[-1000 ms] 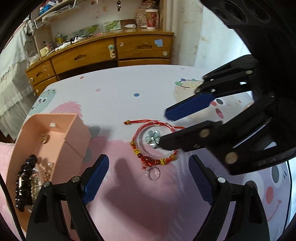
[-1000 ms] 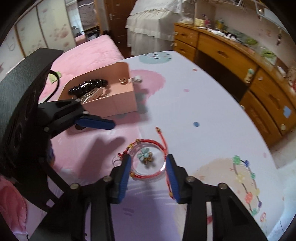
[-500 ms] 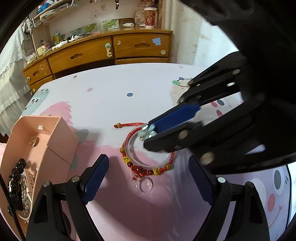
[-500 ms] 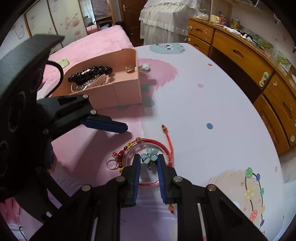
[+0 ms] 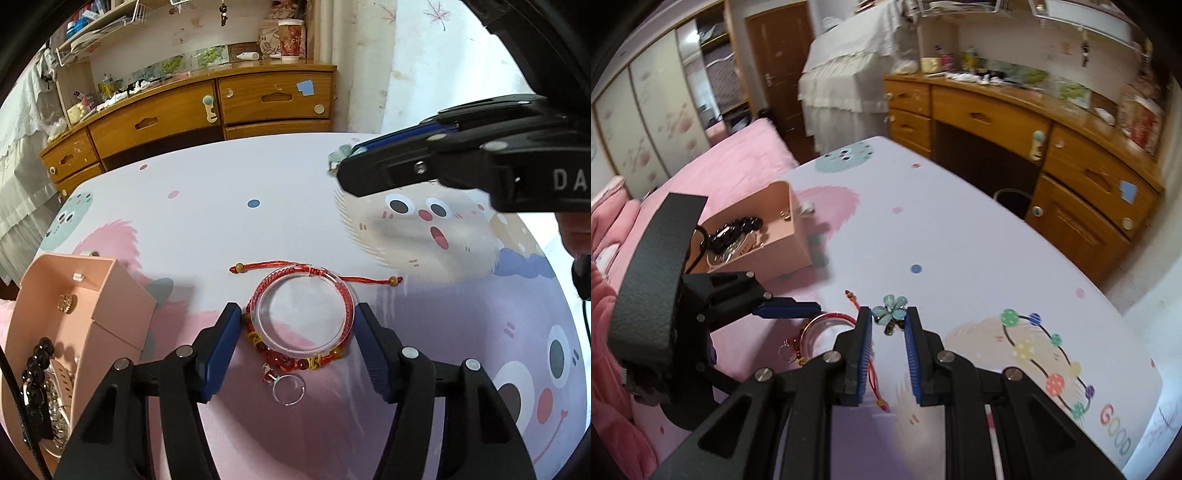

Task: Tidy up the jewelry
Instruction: 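Carry the red string bracelet with the right gripper and drop it into the pink box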

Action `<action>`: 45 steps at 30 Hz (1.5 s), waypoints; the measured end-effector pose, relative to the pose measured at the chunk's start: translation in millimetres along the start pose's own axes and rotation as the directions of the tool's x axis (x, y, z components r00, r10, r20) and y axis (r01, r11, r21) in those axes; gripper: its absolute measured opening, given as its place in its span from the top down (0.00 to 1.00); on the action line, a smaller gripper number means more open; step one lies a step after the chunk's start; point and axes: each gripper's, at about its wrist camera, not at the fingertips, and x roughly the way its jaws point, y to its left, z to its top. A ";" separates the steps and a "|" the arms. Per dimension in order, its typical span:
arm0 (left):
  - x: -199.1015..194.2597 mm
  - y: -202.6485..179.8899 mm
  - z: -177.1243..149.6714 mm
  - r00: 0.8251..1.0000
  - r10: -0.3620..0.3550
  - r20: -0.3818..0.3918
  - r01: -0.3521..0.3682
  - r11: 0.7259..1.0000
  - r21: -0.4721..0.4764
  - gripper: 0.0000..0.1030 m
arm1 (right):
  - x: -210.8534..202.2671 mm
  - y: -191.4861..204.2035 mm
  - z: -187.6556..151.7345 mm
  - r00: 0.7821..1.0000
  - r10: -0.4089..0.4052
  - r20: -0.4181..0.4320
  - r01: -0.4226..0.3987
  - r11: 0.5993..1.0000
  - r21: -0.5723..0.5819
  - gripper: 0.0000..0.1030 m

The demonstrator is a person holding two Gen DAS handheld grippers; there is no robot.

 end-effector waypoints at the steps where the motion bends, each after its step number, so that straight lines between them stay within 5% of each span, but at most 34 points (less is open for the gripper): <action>1: -2.4 0.2 0.3 1.000 0.001 0.006 -0.001 1.000 0.006 0.41 | -0.9 0.0 1.0 1.000 -0.006 0.003 0.006 1.000 0.006 0.83; 15: -87.8 32.3 1.3 0.996 -0.069 0.055 0.069 0.998 -0.002 0.41 | -31.6 35.9 -8.8 0.992 -0.107 0.061 0.084 0.951 0.298 0.83; 29: -165.9 135.9 -11.5 0.992 0.007 0.126 0.000 0.999 -0.048 0.41 | -47.3 137.3 2.3 0.978 -0.130 0.164 0.035 0.876 0.481 0.83; 34: -176.2 172.0 -0.3 0.982 -0.110 0.152 0.122 0.990 -0.071 0.40 | -39.9 178.9 11.6 0.981 -0.117 0.156 0.030 0.880 0.473 0.83; 36: -174.9 178.3 6.7 0.979 -0.165 0.118 0.174 0.982 -0.070 0.30 | -36.0 194.3 15.1 0.983 -0.105 0.153 0.023 0.886 0.462 0.83; 45: -237.4 210.2 2.1 0.998 0.017 0.056 -0.012 0.996 -0.087 0.11 | -23.7 235.7 33.3 0.977 -0.128 0.169 0.036 0.886 0.463 0.83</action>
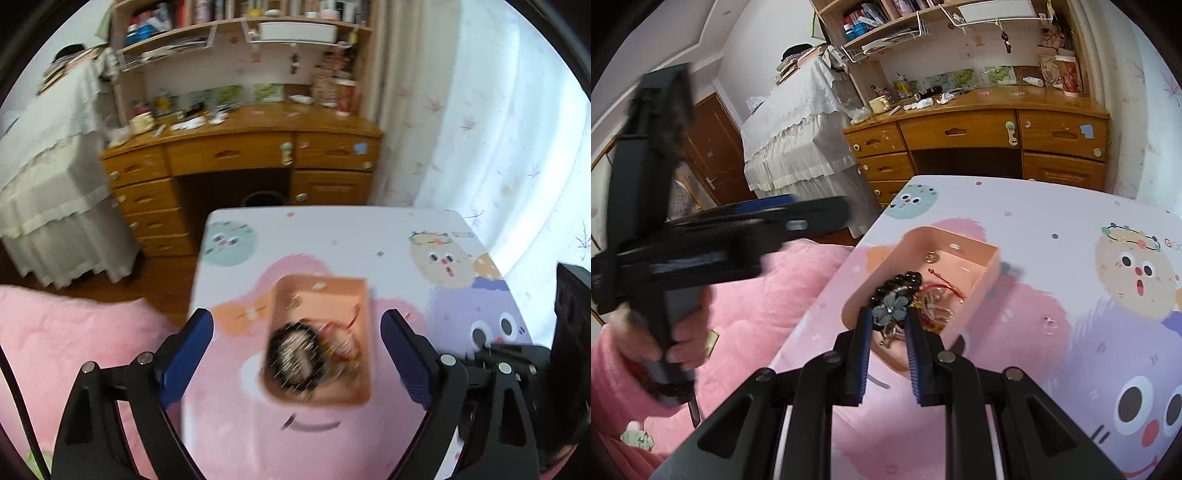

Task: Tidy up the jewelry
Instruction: 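Carry the red string bracelet with the right gripper and drop it into the pink box, then lower the right gripper onto the small ring and close it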

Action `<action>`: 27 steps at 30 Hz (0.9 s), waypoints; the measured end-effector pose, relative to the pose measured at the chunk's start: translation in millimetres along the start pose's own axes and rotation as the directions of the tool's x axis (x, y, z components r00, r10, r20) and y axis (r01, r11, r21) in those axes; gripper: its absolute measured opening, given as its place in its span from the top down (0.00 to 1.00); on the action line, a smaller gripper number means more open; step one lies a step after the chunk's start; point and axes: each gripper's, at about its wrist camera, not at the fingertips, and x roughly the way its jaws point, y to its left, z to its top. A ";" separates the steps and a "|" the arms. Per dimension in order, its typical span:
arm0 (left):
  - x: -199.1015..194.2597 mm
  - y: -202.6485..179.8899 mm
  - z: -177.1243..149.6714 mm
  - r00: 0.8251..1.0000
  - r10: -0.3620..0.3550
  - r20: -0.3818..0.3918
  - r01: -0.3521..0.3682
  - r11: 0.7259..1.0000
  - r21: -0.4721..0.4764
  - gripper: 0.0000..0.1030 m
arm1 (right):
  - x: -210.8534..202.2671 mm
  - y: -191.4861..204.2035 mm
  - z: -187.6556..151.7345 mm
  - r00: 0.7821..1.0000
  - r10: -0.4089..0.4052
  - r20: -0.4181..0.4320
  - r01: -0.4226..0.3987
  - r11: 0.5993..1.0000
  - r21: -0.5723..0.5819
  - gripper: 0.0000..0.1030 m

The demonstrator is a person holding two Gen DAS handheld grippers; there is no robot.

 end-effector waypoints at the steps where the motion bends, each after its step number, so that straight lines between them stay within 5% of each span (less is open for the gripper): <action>1: -6.9 5.2 -4.2 1.000 0.017 -0.016 -0.017 1.000 -0.006 0.11 | 1.6 2.1 0.4 1.000 -0.003 0.009 0.002 1.000 0.010 0.83; 2: -13.1 10.6 -9.8 0.999 0.036 -0.036 -0.037 0.999 -0.011 0.10 | 3.9 3.8 0.9 1.000 0.001 0.018 -0.001 1.000 0.029 0.81; 4: -24.9 19.0 -23.1 0.994 0.072 -0.079 -0.072 0.997 0.000 0.10 | 16.8 7.3 3.3 0.999 -0.018 -0.050 0.021 0.999 0.043 0.52; 5: -30.3 21.1 -29.3 0.992 0.085 -0.091 -0.085 0.996 0.007 0.10 | 21.5 9.9 4.6 0.995 -0.043 -0.091 0.046 0.998 0.038 0.30; 6: -36.2 22.4 -34.9 0.989 0.101 -0.104 -0.101 0.995 0.013 0.10 | 22.7 13.5 4.7 0.989 -0.087 -0.123 0.090 0.996 0.026 0.26; 11: -69.9 15.0 -53.6 0.987 0.112 -0.112 -0.114 0.993 -0.012 0.10 | -11.2 20.2 -11.8 0.991 -0.078 -0.106 0.086 0.994 0.068 0.20; 18: -95.2 -15.7 -71.9 0.982 0.115 -0.152 -0.127 0.989 -0.072 0.10 | -40.7 -5.3 -67.4 0.964 -0.196 -0.178 0.218 0.970 0.109 0.18; 27: -90.7 -26.4 -89.4 0.978 0.033 -0.207 -0.059 0.991 -0.119 0.10 | -28.9 -55.8 -85.9 0.945 -0.320 -0.060 0.323 0.945 0.043 0.18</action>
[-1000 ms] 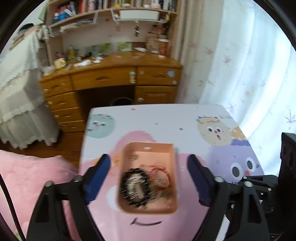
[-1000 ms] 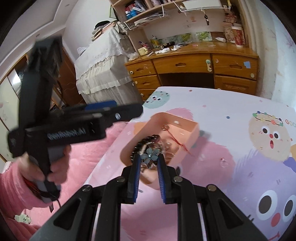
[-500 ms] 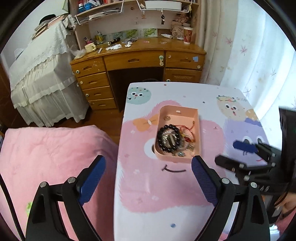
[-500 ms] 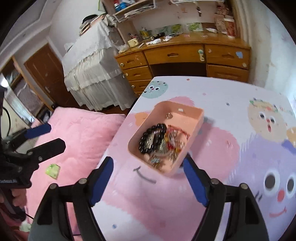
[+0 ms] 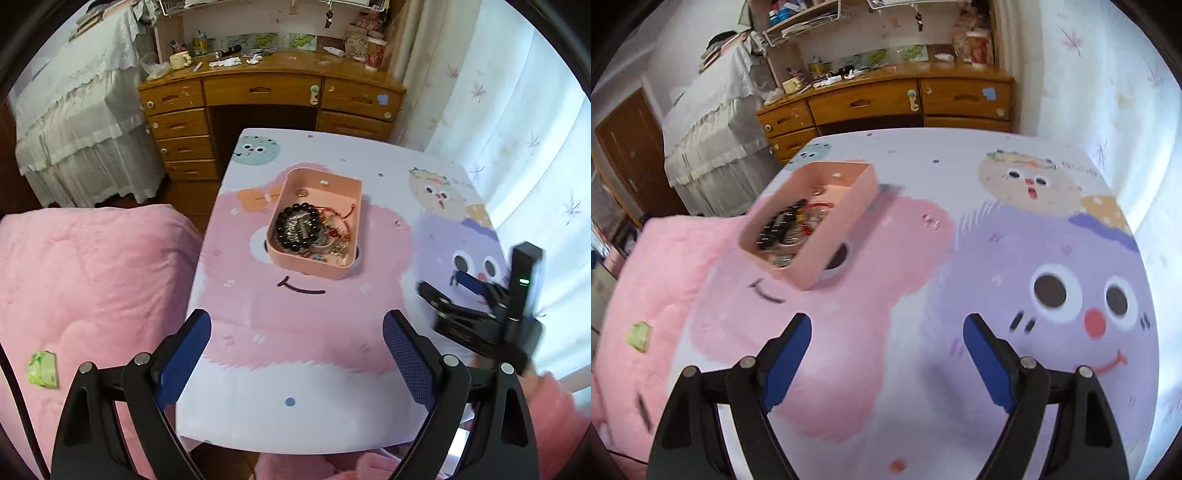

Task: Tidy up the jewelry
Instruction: 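Lower the right gripper onto the small ring and close it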

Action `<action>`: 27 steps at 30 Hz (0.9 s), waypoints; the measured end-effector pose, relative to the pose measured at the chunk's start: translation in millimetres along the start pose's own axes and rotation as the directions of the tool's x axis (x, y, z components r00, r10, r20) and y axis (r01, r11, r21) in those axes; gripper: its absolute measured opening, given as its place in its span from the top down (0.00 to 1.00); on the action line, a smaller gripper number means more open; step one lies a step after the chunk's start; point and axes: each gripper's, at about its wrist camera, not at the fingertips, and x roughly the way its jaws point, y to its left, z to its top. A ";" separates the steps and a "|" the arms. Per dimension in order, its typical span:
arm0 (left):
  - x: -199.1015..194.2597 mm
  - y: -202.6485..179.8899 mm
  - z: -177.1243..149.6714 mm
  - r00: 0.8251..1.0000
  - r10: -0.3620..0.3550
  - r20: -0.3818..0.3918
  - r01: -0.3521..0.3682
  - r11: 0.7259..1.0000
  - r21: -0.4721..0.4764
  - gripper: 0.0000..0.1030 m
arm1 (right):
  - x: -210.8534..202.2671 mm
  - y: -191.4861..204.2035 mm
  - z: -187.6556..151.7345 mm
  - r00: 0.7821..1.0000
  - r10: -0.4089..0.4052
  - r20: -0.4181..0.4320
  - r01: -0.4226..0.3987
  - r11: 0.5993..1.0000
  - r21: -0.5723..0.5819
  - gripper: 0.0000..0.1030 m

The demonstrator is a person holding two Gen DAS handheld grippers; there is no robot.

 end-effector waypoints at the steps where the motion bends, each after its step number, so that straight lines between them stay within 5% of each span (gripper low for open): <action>1: 1.6 1.5 2.1 1.000 0.006 -0.004 -0.006 1.000 -0.001 0.10 | 8.1 -1.5 3.4 1.000 -0.009 0.019 0.009 1.000 -0.004 0.18; 7: 22.5 15.9 24.5 0.997 0.071 -0.031 -0.071 0.997 0.021 0.10 | 67.8 -5.2 30.0 0.997 -0.071 0.035 0.072 0.997 -0.025 0.18; 14: 44.8 36.2 60.6 0.998 0.058 -0.028 -0.058 0.998 -0.005 0.10 | 122.0 -7.0 60.4 0.980 -0.197 0.038 0.199 0.978 -0.066 0.36; 19: 57.6 32.8 78.9 0.999 0.038 -0.007 -0.038 0.999 0.023 0.10 | 133.5 -16.4 69.8 0.980 -0.197 0.021 0.198 0.980 -0.026 0.51; 22: 65.9 27.7 83.2 0.999 0.031 -0.018 -0.031 0.999 0.041 0.10 | 131.8 -21.1 69.9 0.979 -0.203 0.026 0.203 0.979 0.001 0.66; 24: 72.0 26.4 85.0 0.999 0.024 -0.033 -0.023 0.999 0.047 0.10 | 129.3 -27.6 69.2 0.979 -0.201 0.032 0.200 0.979 0.034 0.86; 27: 78.2 23.6 85.9 0.999 0.015 -0.048 -0.012 0.998 0.057 0.10 | 126.7 -35.8 68.2 0.983 -0.183 0.030 0.181 0.981 0.070 0.92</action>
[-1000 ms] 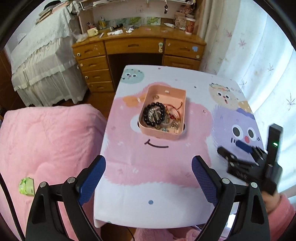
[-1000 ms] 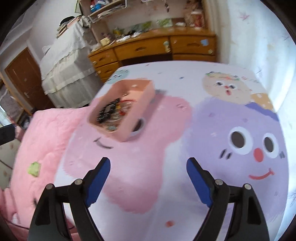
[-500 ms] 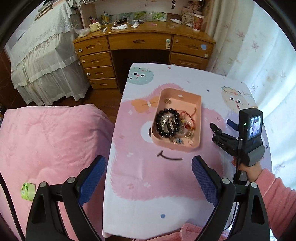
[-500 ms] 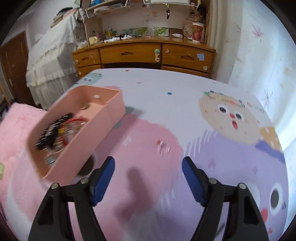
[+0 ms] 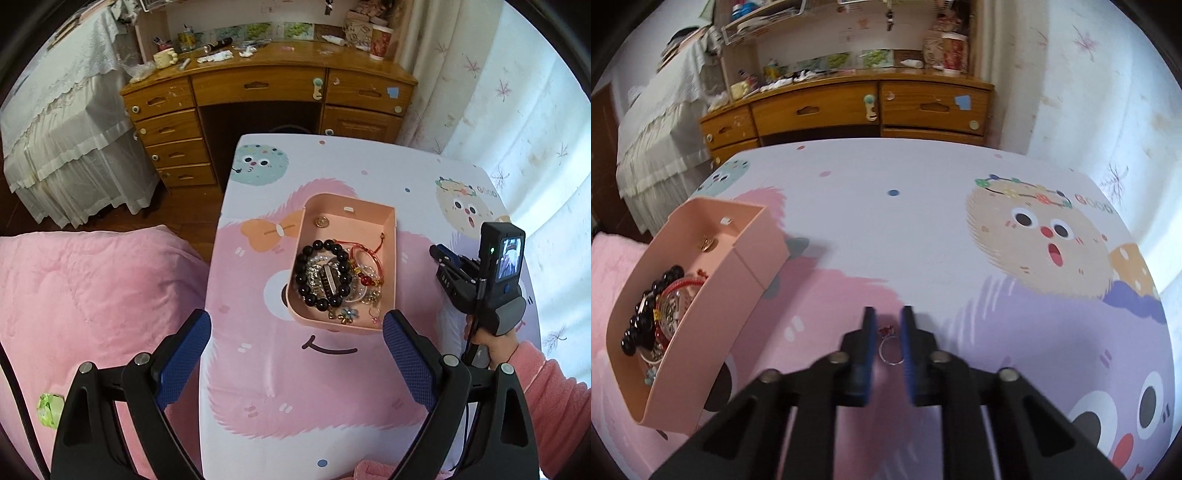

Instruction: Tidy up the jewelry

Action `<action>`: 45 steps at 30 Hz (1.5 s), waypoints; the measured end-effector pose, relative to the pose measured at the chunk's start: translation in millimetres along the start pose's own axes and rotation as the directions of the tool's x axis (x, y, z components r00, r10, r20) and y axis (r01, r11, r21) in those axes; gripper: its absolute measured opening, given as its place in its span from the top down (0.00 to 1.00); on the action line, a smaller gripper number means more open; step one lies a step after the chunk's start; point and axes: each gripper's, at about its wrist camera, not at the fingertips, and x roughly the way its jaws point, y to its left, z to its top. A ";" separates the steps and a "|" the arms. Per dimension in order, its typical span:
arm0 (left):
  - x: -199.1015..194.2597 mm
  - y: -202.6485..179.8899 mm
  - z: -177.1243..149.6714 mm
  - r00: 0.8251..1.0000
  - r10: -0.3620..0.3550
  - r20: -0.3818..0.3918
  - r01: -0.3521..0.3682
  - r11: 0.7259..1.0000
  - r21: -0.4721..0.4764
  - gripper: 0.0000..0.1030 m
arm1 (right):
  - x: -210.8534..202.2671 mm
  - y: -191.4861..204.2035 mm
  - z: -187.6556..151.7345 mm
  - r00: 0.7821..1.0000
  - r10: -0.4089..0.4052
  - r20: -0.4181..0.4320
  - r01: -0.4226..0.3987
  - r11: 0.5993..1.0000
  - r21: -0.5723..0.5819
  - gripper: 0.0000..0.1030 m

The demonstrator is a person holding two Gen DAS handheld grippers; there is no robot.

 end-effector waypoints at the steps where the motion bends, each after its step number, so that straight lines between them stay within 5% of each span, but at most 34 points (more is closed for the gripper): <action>1: 1.2 -1.2 0.4 1.000 -0.001 -0.002 0.001 1.000 0.005 0.10 | -0.2 -0.5 0.3 1.000 0.005 -0.001 -0.005 1.000 0.005 0.92; 15: -10.0 2.7 -1.3 0.999 -0.022 0.039 0.022 1.000 -0.011 0.10 | -28.6 2.2 -4.3 0.990 0.139 0.013 -0.139 0.978 0.156 0.93; 19: -23.0 2.0 -0.8 0.995 -0.047 0.082 0.049 0.999 -0.021 0.10 | -65.6 34.1 6.3 0.952 0.284 0.115 -0.298 0.946 0.132 0.93; 22: -36.5 4.9 0.8 0.990 -0.058 0.126 0.066 0.996 -0.062 0.10 | -74.5 60.3 10.8 0.917 0.383 0.111 -0.393 0.916 0.085 0.92; 26: -57.8 12.0 -2.5 0.983 -0.030 0.182 0.055 0.989 -0.136 0.09 | -72.0 83.6 4.8 0.917 0.398 0.014 -0.398 0.916 0.052 0.49; 33: -84.2 7.1 -28.2 0.960 0.109 0.257 -0.063 0.981 -0.182 0.08 | -107.2 62.3 -21.3 0.925 0.380 -0.017 -0.378 0.924 0.049 0.24; 38: -104.0 -14.1 -52.2 0.936 0.124 0.328 -0.058 0.977 -0.205 0.08 | -135.9 37.3 -58.8 0.925 0.349 -0.152 -0.350 0.936 0.023 0.21; 45: -97.2 -68.9 -86.2 0.964 0.102 0.244 -0.076 0.991 -0.112 0.07 | -186.2 -4.8 -111.2 0.909 0.269 -0.318 -0.268 0.962 0.047 0.21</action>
